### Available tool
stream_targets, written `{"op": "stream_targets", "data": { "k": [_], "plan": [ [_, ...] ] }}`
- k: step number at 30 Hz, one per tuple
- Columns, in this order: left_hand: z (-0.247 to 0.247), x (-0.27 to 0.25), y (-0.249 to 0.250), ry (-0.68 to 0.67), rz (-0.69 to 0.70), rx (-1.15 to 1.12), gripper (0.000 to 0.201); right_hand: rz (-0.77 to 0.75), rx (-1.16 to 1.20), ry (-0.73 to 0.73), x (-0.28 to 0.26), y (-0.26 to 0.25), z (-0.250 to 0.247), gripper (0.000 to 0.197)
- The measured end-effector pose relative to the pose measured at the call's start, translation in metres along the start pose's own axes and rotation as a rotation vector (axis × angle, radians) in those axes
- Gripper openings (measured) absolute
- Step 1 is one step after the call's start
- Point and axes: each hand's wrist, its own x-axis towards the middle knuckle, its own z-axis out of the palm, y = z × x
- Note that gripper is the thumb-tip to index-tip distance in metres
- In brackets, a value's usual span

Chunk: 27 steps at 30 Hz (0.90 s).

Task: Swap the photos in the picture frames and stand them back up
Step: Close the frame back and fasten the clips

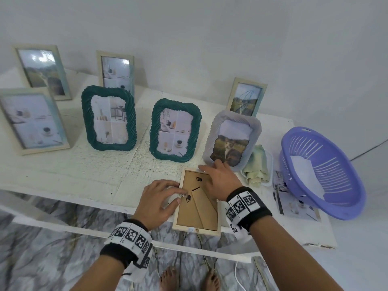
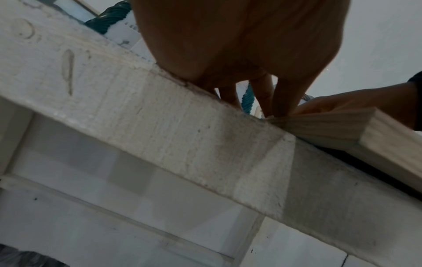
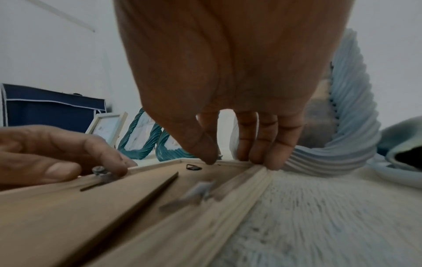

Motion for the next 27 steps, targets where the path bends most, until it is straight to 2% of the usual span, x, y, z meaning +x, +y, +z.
{"op": "stream_targets", "data": {
  "k": [12, 17, 19, 22, 27],
  "plan": [
    [0.002, 0.000, -0.003, 0.012, 0.003, -0.003, 0.033, -0.159, -0.118, -0.149, 0.006, 0.014, -0.015, 0.057],
    [0.003, 0.001, -0.003, 0.020, 0.008, -0.001, 0.032, -0.244, -0.153, -0.155, 0.005, 0.022, -0.018, 0.053],
    [0.003, 0.000, -0.004, 0.028, 0.008, -0.006, 0.032, -0.247, -0.099, -0.129, 0.002, 0.025, -0.016, 0.054],
    [0.003, 0.000, -0.004, 0.032, 0.008, -0.006, 0.031, -0.199, 0.070, -0.068, -0.007, 0.028, -0.013, 0.064],
    [0.003, 0.000, -0.004, 0.025, 0.003, 0.012, 0.033, -0.009, 0.326, 0.085, -0.045, 0.010, 0.003, 0.076]
  ]
}}
